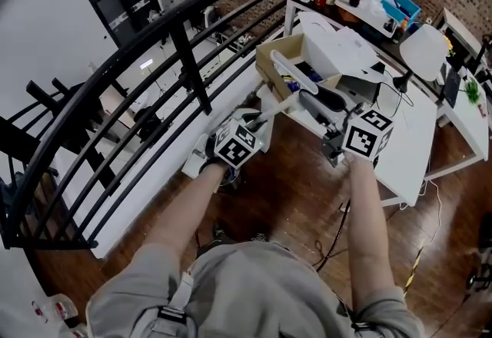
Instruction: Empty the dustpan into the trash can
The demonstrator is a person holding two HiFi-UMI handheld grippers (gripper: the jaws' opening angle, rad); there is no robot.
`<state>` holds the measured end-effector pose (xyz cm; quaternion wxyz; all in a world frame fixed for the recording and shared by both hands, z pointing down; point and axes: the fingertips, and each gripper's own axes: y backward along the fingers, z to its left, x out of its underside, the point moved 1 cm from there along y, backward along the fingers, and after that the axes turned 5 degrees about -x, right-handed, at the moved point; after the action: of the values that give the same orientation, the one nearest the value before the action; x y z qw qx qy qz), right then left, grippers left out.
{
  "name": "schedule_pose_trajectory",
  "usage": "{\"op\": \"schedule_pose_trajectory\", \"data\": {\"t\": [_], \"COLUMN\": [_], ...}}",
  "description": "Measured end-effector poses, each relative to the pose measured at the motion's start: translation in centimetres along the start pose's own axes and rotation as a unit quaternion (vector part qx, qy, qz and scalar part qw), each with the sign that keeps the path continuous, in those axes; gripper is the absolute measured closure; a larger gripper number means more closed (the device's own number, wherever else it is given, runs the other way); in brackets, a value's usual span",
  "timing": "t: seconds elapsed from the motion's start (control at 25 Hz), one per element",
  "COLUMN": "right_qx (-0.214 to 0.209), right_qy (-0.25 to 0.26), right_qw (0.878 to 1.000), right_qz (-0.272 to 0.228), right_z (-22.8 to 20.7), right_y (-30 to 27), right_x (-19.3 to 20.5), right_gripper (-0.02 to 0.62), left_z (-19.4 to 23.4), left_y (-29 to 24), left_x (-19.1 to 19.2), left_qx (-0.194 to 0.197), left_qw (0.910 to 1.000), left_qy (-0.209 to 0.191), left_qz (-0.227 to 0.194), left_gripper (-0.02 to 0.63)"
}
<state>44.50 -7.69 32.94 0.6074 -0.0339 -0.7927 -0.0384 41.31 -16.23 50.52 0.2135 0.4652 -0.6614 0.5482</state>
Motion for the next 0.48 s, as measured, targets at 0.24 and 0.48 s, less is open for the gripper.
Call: {"op": "schedule_pose_trajectory", "data": {"t": [0.24,0.48], "right_qx": [-0.001,-0.019], "right_qy": [-0.007,0.006], "right_qw": [1.000,1.000], "right_qz": [0.002,-0.002], "right_z": [0.4,2.0], "right_y": [0.0,-1.2], "right_x": [0.6,0.0], "right_gripper": [0.474,0.474], "left_z": [0.4,1.2], "left_y": [0.7,2.4], "left_x": [0.7,1.0], "left_qx": [-0.004,-0.019], "left_qw": [0.9999,0.9997], "left_qy": [-0.008,-0.011], "left_qz": [0.011,0.008], "left_gripper": [0.503,0.503]}}
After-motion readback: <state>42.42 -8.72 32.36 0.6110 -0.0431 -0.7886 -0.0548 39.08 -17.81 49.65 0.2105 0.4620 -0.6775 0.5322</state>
